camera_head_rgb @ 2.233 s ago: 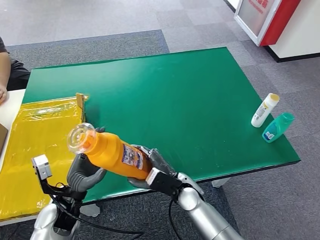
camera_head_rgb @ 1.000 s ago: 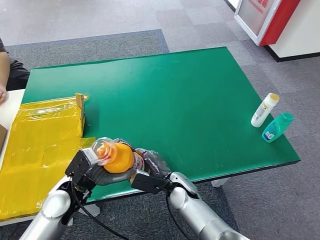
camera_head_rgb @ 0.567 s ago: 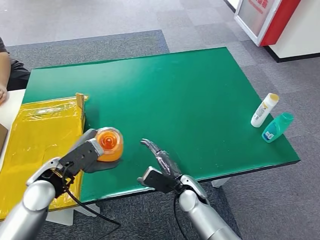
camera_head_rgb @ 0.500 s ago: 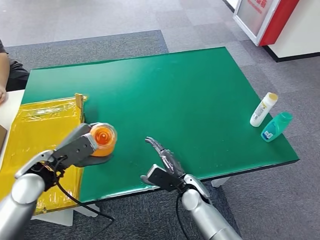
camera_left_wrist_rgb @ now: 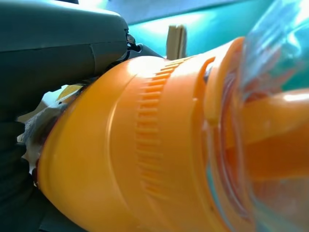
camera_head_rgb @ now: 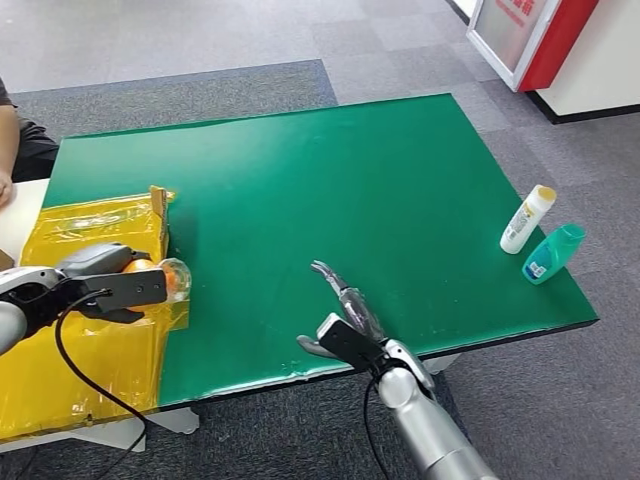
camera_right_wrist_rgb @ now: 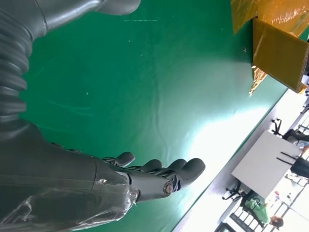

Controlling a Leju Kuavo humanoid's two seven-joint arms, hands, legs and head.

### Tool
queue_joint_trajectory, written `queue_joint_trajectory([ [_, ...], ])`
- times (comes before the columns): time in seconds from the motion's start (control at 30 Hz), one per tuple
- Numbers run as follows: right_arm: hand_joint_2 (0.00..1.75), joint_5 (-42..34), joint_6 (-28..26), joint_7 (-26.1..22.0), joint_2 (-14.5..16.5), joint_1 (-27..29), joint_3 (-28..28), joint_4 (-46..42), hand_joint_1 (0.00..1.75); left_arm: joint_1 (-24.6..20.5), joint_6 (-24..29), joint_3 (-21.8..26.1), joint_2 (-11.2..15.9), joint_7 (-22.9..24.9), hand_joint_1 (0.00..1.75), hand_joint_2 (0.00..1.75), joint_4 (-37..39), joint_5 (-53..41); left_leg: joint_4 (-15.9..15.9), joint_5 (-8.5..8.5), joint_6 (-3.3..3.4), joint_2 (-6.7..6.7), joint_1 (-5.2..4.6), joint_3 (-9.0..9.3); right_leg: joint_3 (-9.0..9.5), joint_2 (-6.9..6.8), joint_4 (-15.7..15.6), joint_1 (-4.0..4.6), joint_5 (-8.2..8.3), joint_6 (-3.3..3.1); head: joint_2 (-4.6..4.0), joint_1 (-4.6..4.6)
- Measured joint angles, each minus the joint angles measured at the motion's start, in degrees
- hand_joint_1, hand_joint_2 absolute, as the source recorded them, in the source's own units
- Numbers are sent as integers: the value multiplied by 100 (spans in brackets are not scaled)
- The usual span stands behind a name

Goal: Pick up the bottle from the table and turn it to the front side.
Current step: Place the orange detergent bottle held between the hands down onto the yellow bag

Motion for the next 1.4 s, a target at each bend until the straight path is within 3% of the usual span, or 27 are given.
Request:
queue_joint_trajectory([
  [0.33,175,-15,26,-75,74,-205,45,290,0,374,227,-431,130,-40,175,175,910,-245,0,0,0,-4,0,-1,4,-2,0,0,-1,0,0,0],
  [0.5,175,-19,42,-83,85,-221,50,352,0,399,261,-453,124,-51,175,175,1015,-237,0,0,0,-3,0,0,4,-1,0,0,0,0,0,0],
  [0.67,175,-43,56,-105,98,-248,85,409,0,634,892,-158,-210,-135,175,175,1324,-718,0,0,0,-4,0,2,4,-3,0,-1,0,0,0,0],
  [0.7,175,-44,56,-106,106,-250,96,419,0,684,1065,-58,-348,-157,139,175,1417,-887,0,1,1,-4,0,2,4,-4,0,-1,0,0,0,-1],
  [0.8,175,-36,49,-102,137,-250,125,438,0,794,1523,299,-806,-191,8,175,1661,-1360,0,2,3,-6,-1,2,8,-7,0,-1,0,1,0,0],
  [0.83,175,-30,45,-98,144,-247,131,443,0,835,1636,428,-963,-184,0,175,1712,-1503,0,2,3,-7,-2,1,9,-7,-1,-2,1,2,0,1],
  [0.93,175,-20,31,-78,150,-219,137,447,0,1020,1814,803,-1368,-174,0,175,1760,-1754,0,2,4,-6,-3,1,9,-5,-1,-3,3,5,0,1],
  [1.07,175,-36,8,-38,148,-125,127,437,0,1422,1962,1304,-1698,-397,0,175,1554,-1680,0,-1,5,-4,-4,0,3,-4,-2,-6,2,5,0,0],
  [1.4,175,-98,-62,35,88,227,-23,118,0,2716,2001,2395,-1881,-1410,0,175,-264,31,-1,-13,3,-2,-1,-1,0,-2,-2,-2,-12,-5,0,1],
])
